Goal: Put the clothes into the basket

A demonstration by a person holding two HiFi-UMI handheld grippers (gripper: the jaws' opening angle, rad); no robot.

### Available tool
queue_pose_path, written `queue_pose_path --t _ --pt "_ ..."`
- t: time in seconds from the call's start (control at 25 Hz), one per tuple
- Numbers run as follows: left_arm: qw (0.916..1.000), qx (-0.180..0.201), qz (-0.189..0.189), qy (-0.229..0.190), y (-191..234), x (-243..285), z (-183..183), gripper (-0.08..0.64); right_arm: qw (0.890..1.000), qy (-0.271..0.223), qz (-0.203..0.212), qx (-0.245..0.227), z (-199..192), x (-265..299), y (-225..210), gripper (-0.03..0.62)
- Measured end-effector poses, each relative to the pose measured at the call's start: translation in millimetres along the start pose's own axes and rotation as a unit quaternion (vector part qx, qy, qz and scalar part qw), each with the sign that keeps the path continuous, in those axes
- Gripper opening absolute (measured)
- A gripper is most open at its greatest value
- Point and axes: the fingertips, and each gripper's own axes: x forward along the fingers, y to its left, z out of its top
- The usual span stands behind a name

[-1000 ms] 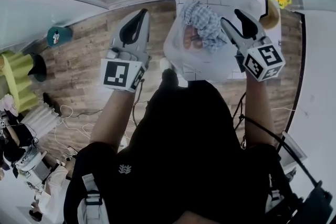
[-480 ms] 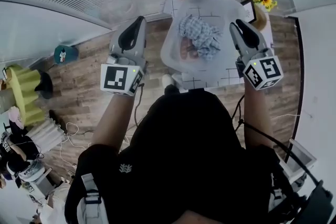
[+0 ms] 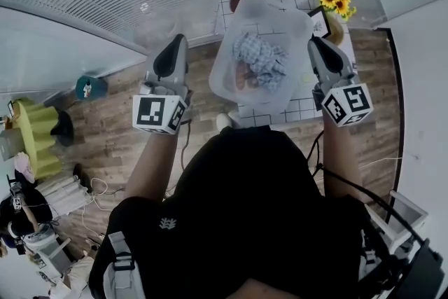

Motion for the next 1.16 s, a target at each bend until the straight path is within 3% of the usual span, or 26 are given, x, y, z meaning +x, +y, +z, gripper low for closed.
queue_pose_path --t 0.12,0.28,1.16 --pt "1.0 -0.001 0.002 -0.001 0 -3 3 0.006 1.0 -0.007 -0.019 -0.011 4 -6 -4 0.003" --pt "1.0 0.001 0.006 -0.004 0 -6 5 0.006 0.999 -0.023 -0.044 -0.019 9 -13 -10 0.002" --pt "0.9998 -0.003 0.0 -0.018 2 -7 14 0.006 0.999 -0.016 -0.045 -0.024 9 -8 -3 0.002"
